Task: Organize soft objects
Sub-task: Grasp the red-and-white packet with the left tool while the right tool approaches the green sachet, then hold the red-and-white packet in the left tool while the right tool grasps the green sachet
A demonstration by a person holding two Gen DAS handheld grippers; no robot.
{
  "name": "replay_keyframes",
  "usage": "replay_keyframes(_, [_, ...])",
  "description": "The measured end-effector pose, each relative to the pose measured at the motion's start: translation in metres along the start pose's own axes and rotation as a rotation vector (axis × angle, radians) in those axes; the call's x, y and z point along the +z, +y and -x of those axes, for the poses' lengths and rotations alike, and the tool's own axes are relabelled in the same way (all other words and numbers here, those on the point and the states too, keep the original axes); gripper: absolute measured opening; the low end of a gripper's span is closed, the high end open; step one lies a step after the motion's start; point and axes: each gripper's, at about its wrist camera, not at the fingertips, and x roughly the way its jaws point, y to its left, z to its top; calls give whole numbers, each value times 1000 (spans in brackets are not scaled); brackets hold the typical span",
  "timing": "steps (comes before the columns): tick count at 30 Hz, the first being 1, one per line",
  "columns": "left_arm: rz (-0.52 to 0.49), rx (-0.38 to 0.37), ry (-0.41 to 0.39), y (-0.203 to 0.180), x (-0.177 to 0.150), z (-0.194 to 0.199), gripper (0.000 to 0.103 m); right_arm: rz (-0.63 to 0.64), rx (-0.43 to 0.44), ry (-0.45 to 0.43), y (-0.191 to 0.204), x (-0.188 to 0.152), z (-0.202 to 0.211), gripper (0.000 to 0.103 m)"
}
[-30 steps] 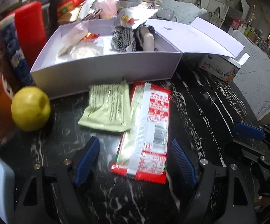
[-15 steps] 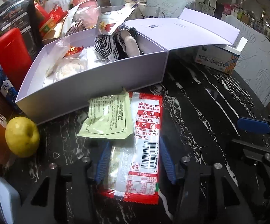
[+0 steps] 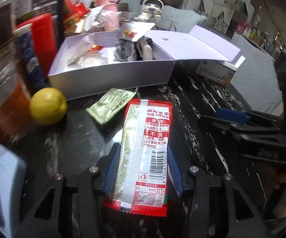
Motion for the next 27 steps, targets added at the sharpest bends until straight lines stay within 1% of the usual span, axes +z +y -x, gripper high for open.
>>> replay_keyframes(2, [19, 9, -14, 9, -4, 12, 47, 19, 11, 4, 8, 3, -4, 64])
replay_keyframes(6, [72, 39, -40, 33, -11, 34, 47, 51, 61, 17, 27, 9, -12, 64])
replay_keyframes(7, [80, 51, -45, 37, -12, 36, 47, 60, 70, 21, 33, 10, -15, 67])
replay_keyframes(9, [99, 100, -63, 48, -14, 42, 47, 77, 87, 26, 44, 13, -22, 70])
replay_keyframes(11, [112, 123, -76, 58, -15, 43, 47, 93, 99, 38, 54, 17, -29, 71])
replay_keyframes(12, [121, 126, -81, 63, -15, 44, 47, 106, 103, 44, 60, 19, -34, 73])
replay_keyframes(16, [156, 135, -91, 76, -16, 43, 47, 190, 90, 69, 83, 29, -49, 74])
replay_keyframes(18, [159, 141, -100, 80, -15, 44, 47, 231, 77, 69, 92, 34, -55, 83])
replay_keyframes(19, [160, 143, -103, 82, -15, 45, 47, 244, 72, 69, 95, 36, -58, 89])
replay_keyframes(24, [159, 146, -105, 88, -10, 43, 47, 267, 59, 83, 103, 50, -81, 93])
replay_keyframes(27, [172, 133, -103, 93, -9, 42, 47, 266, 80, 102, 106, 56, -95, 93])
